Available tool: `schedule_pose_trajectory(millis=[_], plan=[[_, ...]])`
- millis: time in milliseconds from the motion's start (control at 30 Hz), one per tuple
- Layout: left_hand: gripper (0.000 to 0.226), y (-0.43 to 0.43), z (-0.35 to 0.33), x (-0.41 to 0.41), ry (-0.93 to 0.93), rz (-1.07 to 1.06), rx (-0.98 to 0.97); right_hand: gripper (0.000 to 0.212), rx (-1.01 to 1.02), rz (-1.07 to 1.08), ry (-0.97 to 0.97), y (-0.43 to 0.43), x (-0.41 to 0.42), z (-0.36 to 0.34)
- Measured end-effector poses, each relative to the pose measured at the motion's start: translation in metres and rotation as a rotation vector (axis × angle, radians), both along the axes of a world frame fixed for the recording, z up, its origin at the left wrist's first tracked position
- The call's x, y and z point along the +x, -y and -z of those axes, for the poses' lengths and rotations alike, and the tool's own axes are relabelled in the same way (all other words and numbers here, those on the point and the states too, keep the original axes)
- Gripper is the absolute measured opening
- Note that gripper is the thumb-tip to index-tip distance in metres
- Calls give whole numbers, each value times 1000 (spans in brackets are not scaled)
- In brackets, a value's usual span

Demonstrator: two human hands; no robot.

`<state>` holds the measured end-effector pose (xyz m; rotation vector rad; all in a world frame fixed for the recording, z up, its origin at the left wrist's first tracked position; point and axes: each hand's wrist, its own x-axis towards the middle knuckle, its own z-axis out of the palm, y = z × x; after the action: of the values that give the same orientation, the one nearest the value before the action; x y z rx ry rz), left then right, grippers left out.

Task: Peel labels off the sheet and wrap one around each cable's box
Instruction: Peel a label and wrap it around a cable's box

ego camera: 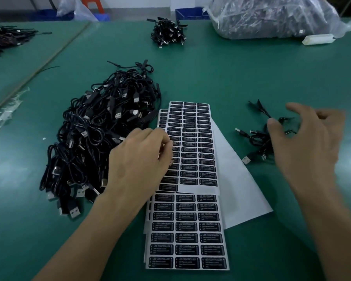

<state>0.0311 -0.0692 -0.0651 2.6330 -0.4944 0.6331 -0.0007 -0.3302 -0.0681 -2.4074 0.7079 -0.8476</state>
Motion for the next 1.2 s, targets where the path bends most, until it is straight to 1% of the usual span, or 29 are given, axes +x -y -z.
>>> schedule_pose_trajectory(millis=[67,167,267,300,367,400,433,533,567,600,633,700,733,767,867,900,933,967,1067,1100,1200], plan=[[13,0,-6,1,84,-19,25,29,-46,-67,90,-12,0,-1],[6,0,-13,6,176,-75,126,6,-48,-338,161,-31,1,2],[28,-2,-19,16,114,-196,234,6,-13,-587,93,-48,-2,11],[31,-4,-22,20,102,-233,253,6,-4,-639,68,-51,-2,14],[28,-9,-29,28,98,-290,269,8,24,-700,36,-56,-1,18],[27,-10,-32,33,82,-315,269,9,41,-716,32,-57,0,20],[33,-11,-35,37,32,-347,274,9,56,-725,34,-57,0,22],[62,-12,-37,51,-240,-435,348,9,76,-730,29,-56,1,25],[67,-12,-36,54,-297,-447,385,8,75,-728,27,-56,1,26],[68,-13,-34,56,-312,-446,411,7,73,-727,25,-55,1,26],[64,-14,-34,58,-297,-434,415,7,72,-728,22,-55,1,26],[49,-16,-33,61,-237,-392,375,8,77,-733,15,-54,1,28],[46,-18,-32,61,-221,-369,328,8,80,-737,9,-54,2,29],[49,-19,-32,62,-224,-353,268,8,81,-740,4,-55,2,29],[74,-22,-34,62,-243,-350,48,8,86,-746,-9,-56,2,32],[76,-23,-35,64,-236,-359,-37,7,90,-749,-9,-56,2,32],[74,-25,-36,67,-229,-385,-94,7,93,-749,-9,-56,3,32],[68,-27,-37,71,-232,-418,-88,7,96,-749,-11,-56,3,33],[32,-30,-33,84,-252,-460,109,7,109,-746,-16,-55,3,33],[30,-29,-31,87,-267,-471,143,7,114,-746,-17,-55,3,33],[30,-30,-27,93,-292,-480,158,8,123,-745,-14,-55,3,33]])
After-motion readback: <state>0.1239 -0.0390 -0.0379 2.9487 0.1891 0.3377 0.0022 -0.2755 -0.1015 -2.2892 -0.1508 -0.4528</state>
